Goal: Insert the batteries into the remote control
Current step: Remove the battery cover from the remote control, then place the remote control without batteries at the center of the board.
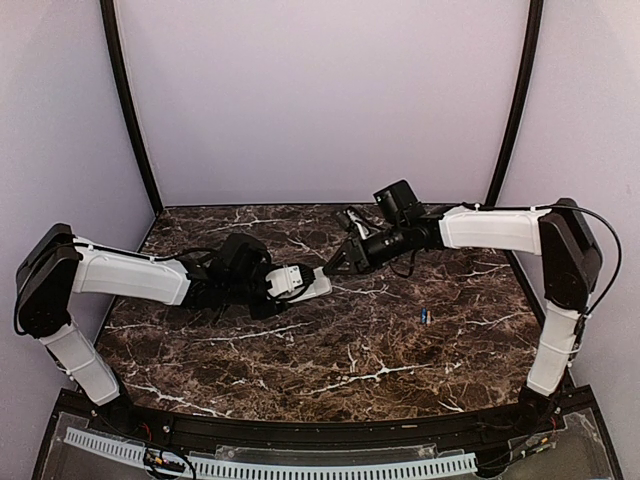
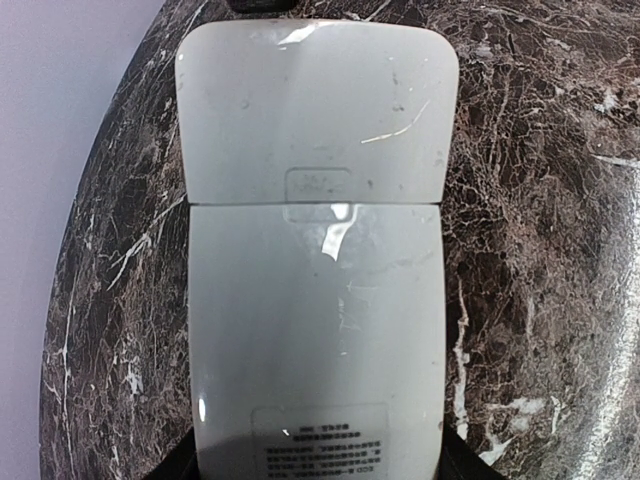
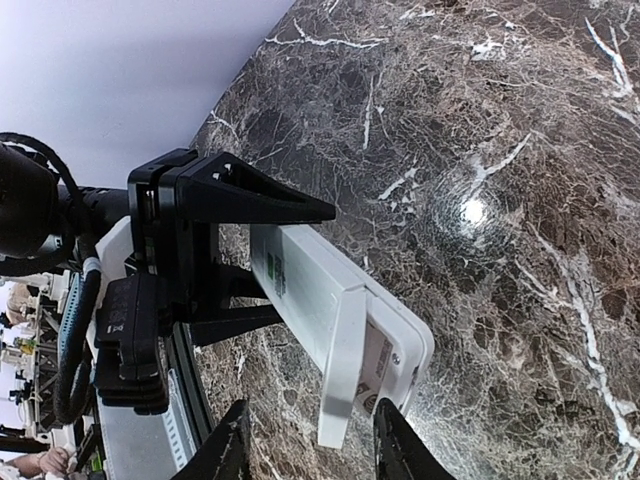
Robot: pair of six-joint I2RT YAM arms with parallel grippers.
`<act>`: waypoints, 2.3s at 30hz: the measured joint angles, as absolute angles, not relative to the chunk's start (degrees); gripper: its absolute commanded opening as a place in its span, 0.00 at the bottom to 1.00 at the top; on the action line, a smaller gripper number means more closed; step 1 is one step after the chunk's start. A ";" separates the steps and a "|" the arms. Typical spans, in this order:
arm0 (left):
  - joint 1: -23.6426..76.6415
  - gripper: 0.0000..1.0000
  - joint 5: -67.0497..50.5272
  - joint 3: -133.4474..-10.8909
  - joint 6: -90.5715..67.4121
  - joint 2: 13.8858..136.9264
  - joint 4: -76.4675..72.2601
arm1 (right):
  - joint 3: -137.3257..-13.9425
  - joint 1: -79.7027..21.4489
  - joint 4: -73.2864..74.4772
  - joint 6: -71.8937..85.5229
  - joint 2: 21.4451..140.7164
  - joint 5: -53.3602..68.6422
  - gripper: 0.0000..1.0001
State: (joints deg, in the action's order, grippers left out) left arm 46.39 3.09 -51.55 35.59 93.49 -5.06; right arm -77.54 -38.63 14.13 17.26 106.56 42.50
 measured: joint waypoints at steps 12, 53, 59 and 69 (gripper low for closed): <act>46.39 0.00 3.09 -51.55 35.57 93.49 -4.95 | -78.11 -39.33 13.39 17.89 109.73 41.89 0.23; 45.60 0.00 4.03 -51.53 35.57 97.19 -5.54 | -80.77 -34.87 18.74 18.96 106.63 42.89 0.00; 44.10 0.00 4.25 -51.55 35.53 97.43 -4.10 | -80.18 -33.26 23.70 18.28 106.61 36.34 0.00; 43.40 0.00 -6.33 -52.29 33.58 96.75 7.46 | -79.57 -33.28 29.06 17.12 106.61 28.23 0.06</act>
State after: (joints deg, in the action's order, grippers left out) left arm 43.40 -6.33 -52.29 33.58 96.75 7.46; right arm -79.57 -33.28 29.06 17.12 106.61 28.23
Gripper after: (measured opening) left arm 0.569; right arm 0.047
